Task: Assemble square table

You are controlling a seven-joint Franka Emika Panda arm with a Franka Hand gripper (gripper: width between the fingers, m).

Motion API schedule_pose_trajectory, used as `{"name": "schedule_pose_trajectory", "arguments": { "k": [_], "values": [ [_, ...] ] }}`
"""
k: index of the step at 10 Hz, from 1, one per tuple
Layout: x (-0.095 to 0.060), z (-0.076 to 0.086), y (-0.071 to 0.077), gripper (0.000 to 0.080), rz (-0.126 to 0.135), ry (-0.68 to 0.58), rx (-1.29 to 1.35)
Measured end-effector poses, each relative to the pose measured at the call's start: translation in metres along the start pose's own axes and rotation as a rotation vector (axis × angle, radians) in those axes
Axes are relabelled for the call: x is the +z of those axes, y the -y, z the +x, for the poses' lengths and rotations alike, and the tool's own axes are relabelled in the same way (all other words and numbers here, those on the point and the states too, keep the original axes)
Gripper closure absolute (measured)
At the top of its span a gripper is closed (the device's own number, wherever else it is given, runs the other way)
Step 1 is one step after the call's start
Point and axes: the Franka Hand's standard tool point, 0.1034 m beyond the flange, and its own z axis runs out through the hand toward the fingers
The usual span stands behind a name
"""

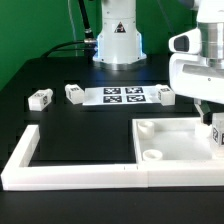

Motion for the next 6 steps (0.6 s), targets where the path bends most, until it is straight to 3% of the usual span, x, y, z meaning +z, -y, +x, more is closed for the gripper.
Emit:
{"name": "schedule_pose_trajectory", "arguments": {
  "k": [2,4,5,6],
  "values": [
    [0.000,0.001,-0.001,0.0151,-0.001,0.000,-0.134],
    [-0.005,0.009,-0.001,0.0151,-0.019,-0.021,-0.503],
    [-0.007,0.013,0.001,0.0151,-0.016,-0.029,-0.682],
    [-0.006,0.007,0.007,0.0151,-0.016,-0.040,-0.846]
  ]
}}
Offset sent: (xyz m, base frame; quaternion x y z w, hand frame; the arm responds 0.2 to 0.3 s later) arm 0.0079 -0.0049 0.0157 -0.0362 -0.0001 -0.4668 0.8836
